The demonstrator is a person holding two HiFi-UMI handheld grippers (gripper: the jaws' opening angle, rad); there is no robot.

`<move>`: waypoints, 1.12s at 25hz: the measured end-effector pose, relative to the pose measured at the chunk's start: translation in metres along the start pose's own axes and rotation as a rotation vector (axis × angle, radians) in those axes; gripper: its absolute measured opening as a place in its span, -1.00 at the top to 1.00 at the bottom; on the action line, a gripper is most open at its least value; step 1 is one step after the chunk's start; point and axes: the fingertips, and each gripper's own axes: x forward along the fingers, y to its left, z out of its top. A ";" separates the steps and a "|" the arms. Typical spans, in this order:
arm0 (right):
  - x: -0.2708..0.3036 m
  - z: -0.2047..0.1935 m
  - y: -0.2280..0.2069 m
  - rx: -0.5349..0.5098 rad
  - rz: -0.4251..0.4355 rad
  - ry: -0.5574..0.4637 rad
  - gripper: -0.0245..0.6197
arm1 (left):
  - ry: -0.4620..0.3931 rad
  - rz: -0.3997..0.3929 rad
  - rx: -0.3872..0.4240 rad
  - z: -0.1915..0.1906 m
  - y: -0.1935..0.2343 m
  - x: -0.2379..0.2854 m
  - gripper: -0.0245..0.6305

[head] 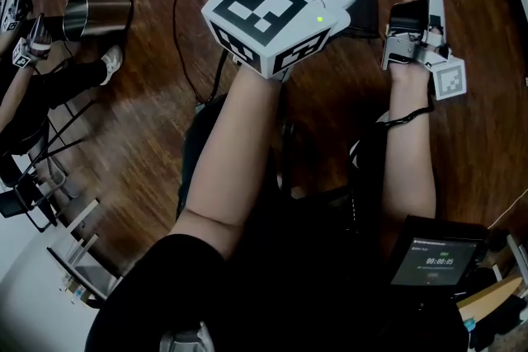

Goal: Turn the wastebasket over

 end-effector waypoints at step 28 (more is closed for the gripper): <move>-0.171 -0.129 -0.179 0.152 -0.358 -0.094 0.75 | -0.147 -0.034 -0.162 0.018 0.017 -0.045 0.93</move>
